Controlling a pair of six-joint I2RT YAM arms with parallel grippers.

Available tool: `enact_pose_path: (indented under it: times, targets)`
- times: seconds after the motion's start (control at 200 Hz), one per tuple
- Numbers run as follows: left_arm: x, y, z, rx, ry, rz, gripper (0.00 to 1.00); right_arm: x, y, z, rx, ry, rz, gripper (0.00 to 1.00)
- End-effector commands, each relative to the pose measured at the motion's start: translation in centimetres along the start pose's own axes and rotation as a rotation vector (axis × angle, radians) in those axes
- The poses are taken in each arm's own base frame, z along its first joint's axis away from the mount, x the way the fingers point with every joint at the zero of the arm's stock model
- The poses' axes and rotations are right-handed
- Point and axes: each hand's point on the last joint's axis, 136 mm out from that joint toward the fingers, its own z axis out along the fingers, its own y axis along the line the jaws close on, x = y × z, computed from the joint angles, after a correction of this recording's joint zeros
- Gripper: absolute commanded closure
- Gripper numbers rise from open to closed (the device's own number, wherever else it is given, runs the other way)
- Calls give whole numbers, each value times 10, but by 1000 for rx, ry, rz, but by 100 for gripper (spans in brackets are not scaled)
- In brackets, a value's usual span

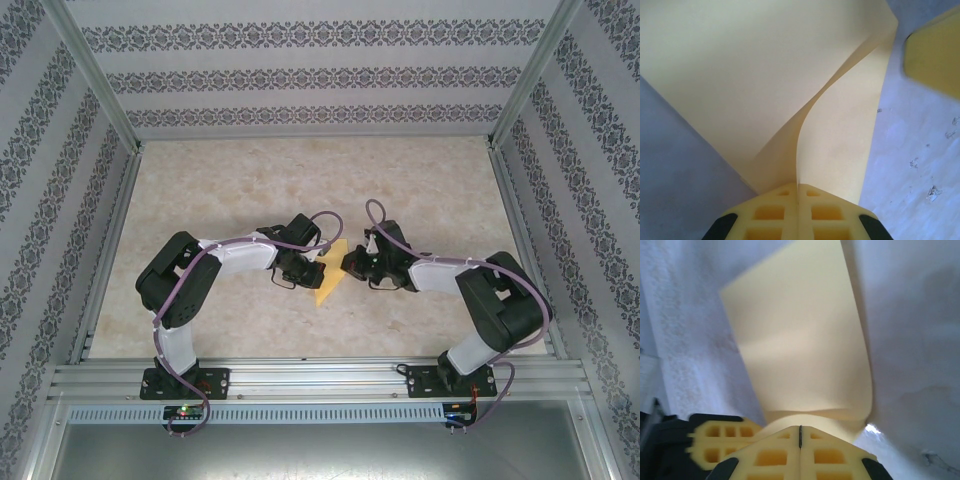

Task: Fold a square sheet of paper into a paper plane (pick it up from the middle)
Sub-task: Third fold the triangle at the center of the table.

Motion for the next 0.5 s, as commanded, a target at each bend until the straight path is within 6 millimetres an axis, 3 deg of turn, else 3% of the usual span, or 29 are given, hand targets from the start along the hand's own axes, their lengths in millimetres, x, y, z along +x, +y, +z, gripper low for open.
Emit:
enact_pose_path:
  times: [0.0,0.325,0.495]
  targets:
    - [18,15,11,-52,78,-7,100,-5,4,-2,-12,9,-22,100]
    - [18,15,10,-52,76,-5,100,8,-52,21,130,59,55,100]
    - [18,15,9,-55,76,-5,100,0,-23,10,48,38,34,100]
